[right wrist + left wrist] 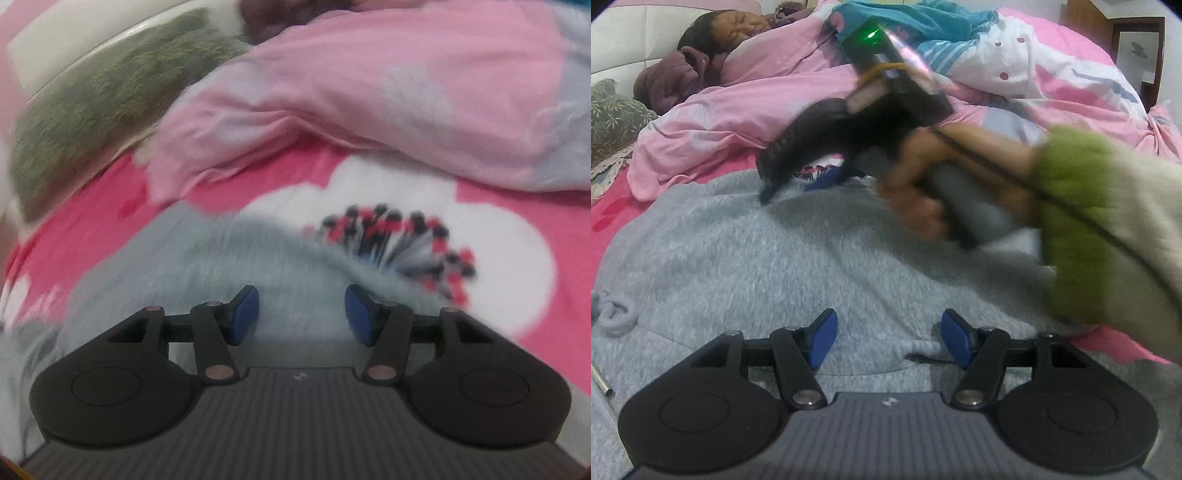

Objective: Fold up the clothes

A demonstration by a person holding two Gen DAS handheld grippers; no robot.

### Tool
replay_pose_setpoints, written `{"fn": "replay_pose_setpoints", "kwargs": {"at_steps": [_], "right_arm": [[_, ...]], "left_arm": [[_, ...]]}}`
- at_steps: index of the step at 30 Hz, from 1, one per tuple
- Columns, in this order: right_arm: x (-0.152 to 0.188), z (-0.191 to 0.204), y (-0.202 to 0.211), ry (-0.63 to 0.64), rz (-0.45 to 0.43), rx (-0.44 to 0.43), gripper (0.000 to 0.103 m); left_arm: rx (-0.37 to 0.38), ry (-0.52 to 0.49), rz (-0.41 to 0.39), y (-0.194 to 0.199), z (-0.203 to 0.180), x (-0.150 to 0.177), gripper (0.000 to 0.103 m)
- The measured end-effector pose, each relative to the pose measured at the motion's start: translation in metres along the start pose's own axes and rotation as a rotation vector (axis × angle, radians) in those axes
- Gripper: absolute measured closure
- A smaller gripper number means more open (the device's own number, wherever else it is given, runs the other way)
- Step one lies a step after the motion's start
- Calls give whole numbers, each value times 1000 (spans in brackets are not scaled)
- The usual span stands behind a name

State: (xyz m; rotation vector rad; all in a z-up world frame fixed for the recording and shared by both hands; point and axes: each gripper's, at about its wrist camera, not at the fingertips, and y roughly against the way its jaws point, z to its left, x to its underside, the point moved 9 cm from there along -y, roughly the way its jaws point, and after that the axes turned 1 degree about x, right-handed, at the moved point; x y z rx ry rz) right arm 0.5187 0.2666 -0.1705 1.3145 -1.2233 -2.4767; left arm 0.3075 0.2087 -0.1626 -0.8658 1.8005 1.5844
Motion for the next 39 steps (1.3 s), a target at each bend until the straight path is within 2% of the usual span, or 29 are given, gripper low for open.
{"fn": "replay_pose_setpoints", "kwargs": {"at_steps": [2,3,5,7,9,13,17,20,23,26,29,32,34,36,39], "right_arm": [[-16,-13,1,-150,-42,-46,50],[-21,-21,2,-219,-57,-42,49],[-25,-39,4,-308,-51,34,50],[-24,-52,20,-397,-57,54,50],[-21,-57,51,-451,-80,44,50],[2,-50,159,-474,-152,-1,49],[58,-31,305,-557,-264,-112,45],[126,-12,412,-631,-383,-148,37],[197,4,485,-654,-440,-81,35],[262,21,547,-659,-485,-11,34],[296,44,571,-613,-523,-1,33],[318,70,570,-517,-537,5,31],[333,88,560,-445,-520,8,30],[349,107,537,-367,-478,18,29],[372,129,497,-277,-410,83,29]], "left_arm": [[-4,-7,-2,0,-1,0,39],[-3,-9,-3,0,-1,0,39],[-1,-6,-4,0,-1,0,39],[3,-2,-5,1,-1,0,39],[7,4,-7,1,0,-1,39],[15,14,-9,0,2,-2,38],[35,41,-15,3,4,-4,38],[37,101,-6,16,11,-9,37],[6,149,9,41,19,-17,37],[-16,179,-20,95,26,-26,37],[-40,237,-66,166,46,-34,36],[-91,301,-145,240,76,-33,26],[-137,324,-159,275,94,-20,24],[-178,348,-130,289,108,2,23],[-212,421,-68,282,121,41,24]]}}
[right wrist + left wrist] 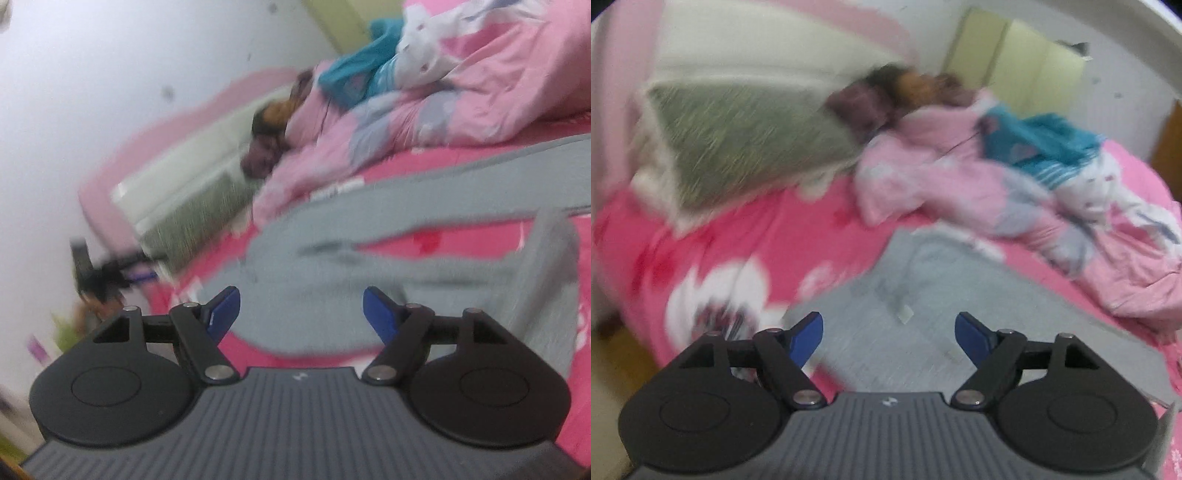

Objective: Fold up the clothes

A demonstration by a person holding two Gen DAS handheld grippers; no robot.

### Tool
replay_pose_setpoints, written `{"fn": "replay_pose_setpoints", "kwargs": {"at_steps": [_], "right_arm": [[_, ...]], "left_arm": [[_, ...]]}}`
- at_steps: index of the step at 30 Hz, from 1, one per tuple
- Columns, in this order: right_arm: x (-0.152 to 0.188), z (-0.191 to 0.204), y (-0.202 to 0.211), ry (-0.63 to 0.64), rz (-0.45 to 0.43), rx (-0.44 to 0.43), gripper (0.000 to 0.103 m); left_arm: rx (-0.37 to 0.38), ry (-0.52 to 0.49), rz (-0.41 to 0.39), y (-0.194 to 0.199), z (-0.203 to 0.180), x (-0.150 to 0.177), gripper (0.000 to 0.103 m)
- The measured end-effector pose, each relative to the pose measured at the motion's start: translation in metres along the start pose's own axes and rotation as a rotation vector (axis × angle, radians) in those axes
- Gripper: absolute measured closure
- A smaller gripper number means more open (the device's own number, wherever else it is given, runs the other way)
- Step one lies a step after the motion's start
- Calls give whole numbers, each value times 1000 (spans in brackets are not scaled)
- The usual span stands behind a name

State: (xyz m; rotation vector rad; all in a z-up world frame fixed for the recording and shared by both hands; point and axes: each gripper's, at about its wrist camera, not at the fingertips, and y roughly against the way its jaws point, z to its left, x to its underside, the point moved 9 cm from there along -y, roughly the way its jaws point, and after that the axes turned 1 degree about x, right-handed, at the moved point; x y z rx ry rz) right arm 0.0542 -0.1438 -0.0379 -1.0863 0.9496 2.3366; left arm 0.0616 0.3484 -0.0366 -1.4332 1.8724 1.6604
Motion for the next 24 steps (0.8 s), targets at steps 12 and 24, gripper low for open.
{"fn": "replay_pose_setpoints", "kwargs": {"at_steps": [12,24], "right_arm": [[65,-30,38,50,15,353,28],[48,-123,69,-256,-146,488,27]], "left_arm": [[205,-256,109,-36,-121,109,26],[354,-555,230,-65,-258,197,24]]}}
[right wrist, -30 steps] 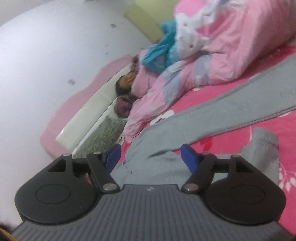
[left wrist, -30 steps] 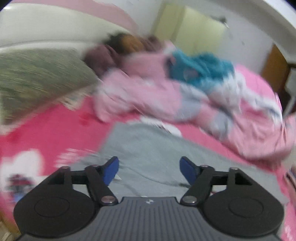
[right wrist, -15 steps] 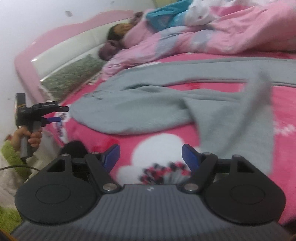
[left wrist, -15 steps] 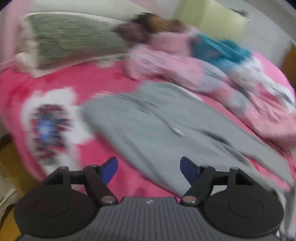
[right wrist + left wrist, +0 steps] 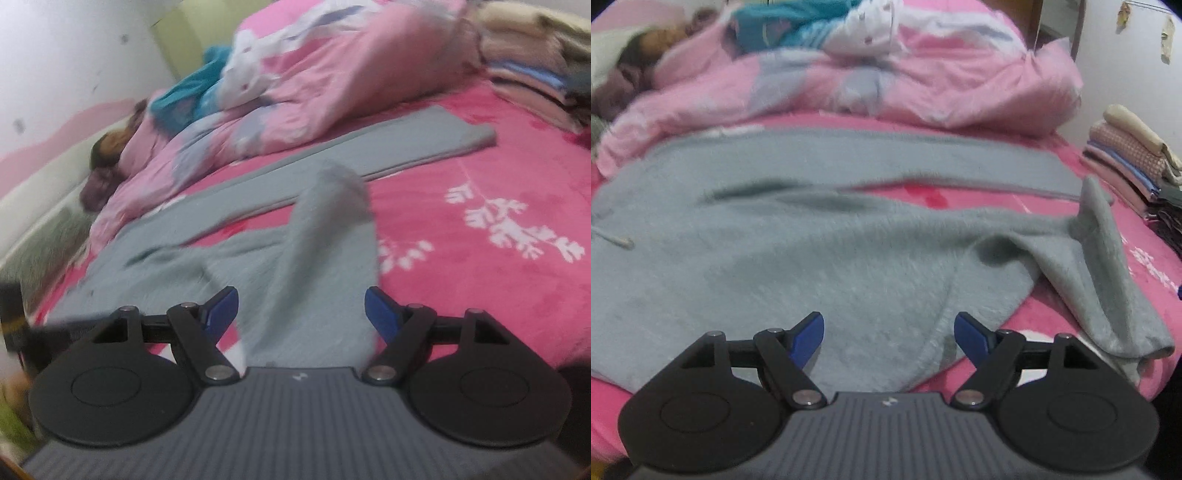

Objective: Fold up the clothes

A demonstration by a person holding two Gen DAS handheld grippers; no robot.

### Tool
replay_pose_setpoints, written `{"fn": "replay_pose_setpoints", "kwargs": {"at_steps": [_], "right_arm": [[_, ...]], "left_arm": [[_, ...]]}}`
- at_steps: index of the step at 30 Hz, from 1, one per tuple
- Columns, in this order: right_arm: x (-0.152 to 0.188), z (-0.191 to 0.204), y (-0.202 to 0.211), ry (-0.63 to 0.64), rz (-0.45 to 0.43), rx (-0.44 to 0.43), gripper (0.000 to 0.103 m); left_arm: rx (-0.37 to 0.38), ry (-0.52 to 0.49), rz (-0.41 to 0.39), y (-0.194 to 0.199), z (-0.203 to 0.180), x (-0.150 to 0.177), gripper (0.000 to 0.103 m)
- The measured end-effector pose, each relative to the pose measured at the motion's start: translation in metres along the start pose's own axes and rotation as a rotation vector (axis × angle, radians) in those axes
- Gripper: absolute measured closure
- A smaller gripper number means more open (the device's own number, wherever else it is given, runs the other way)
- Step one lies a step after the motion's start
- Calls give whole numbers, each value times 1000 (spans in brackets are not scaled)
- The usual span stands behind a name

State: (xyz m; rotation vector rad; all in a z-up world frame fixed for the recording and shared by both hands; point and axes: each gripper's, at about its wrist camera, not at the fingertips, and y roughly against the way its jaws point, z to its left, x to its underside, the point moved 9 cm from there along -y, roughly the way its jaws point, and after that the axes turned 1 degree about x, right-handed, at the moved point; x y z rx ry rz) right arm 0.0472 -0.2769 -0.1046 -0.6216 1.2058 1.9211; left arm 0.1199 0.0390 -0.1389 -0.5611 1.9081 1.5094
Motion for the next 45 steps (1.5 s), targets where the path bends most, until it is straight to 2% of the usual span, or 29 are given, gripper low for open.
{"fn": "replay_pose_setpoints", "kwargs": {"at_steps": [5,8,10,12,13,14,17,22,24,27,29,30,32,37,41,45], "right_arm": [[-8,-27,-31,-166,61,-51,24],[0,-41,-64,-249,134,-35,21],[4,-40,-75,-255,146,-22,20],[1,-27,-75,-200,126,-29,49],[0,-21,-76,-176,125,-25,74],[-1,-16,-78,-155,130,-17,88],[-16,7,-85,-96,109,-10,94],[-52,104,-113,132,60,-108,95],[-50,151,-125,221,67,-174,94],[-30,197,-145,296,134,-250,88],[-22,208,-149,313,175,-266,68],[-23,208,-146,311,168,-274,62],[-33,199,-128,267,121,-296,41],[-70,129,-78,21,-21,-304,24],[-66,66,-79,-185,5,-233,24],[-38,55,-101,-286,99,-273,25]], "left_arm": [[10,1,1,-9,1,9,20],[37,20,-11,-9,4,10,14],[54,31,-23,-10,5,10,12],[68,40,-42,-9,6,10,11],[74,44,-53,-9,6,11,10],[81,46,-65,-9,6,11,10],[88,4,-80,-9,3,15,8],[107,-16,-100,-5,3,17,8],[130,17,-107,-3,6,17,8],[171,81,-108,-1,13,15,8],[193,117,-105,0,17,14,8],[202,129,-106,0,18,13,8],[218,148,-108,0,21,13,8],[212,144,-109,-1,20,13,8],[193,129,-104,-2,18,13,8],[183,128,-98,-3,17,13,8]]}}
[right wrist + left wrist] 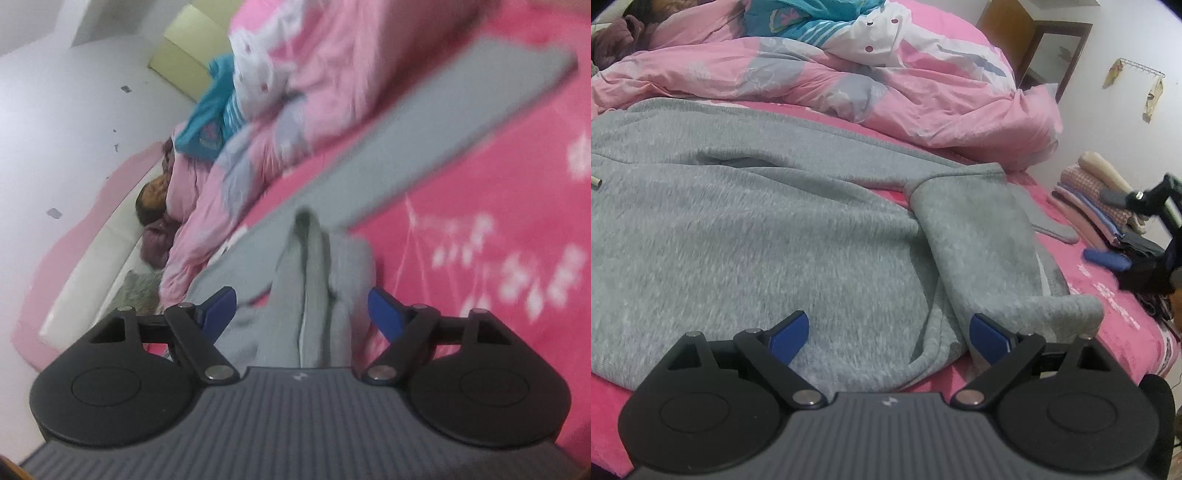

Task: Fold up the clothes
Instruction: 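Grasp the grey leg cuff with the right tool and lift it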

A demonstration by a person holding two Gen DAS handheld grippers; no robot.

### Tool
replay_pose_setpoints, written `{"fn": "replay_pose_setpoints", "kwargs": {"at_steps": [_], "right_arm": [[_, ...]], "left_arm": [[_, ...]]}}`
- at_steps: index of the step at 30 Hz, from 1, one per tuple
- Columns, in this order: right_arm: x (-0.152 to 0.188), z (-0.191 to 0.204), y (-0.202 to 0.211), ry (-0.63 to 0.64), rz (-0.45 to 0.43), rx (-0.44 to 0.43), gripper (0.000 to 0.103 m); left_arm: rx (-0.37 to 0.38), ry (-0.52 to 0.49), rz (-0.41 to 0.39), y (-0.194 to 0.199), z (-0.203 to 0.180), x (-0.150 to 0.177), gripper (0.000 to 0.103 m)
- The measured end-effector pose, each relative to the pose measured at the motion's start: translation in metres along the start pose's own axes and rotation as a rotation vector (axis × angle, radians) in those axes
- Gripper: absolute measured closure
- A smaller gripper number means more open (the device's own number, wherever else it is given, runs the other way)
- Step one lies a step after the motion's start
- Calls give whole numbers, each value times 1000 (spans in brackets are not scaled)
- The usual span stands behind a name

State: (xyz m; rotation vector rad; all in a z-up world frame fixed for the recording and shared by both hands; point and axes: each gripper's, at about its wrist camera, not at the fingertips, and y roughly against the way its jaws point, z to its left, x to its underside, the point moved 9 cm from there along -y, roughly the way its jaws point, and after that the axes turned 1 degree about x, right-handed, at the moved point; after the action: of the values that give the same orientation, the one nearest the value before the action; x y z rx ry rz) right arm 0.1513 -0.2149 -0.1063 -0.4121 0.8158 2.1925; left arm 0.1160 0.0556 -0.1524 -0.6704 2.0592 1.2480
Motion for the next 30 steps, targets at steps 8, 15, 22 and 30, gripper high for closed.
{"fn": "replay_pose_setpoints", "kwargs": {"at_steps": [8,15,22,30], "right_arm": [[24,8,-34,68,45,7,38],[3,28,-45,272,-36,85,39],[-3,25,-71,329,-55,152,45],[11,37,-61,401,-82,128,51]], "left_arm": [[-11,-10,9,-1,-1,0,8],[-21,-36,11,-2,-3,1,8],[-20,-36,17,-1,-2,1,8],[-28,-41,25,-3,-4,1,6]]}}
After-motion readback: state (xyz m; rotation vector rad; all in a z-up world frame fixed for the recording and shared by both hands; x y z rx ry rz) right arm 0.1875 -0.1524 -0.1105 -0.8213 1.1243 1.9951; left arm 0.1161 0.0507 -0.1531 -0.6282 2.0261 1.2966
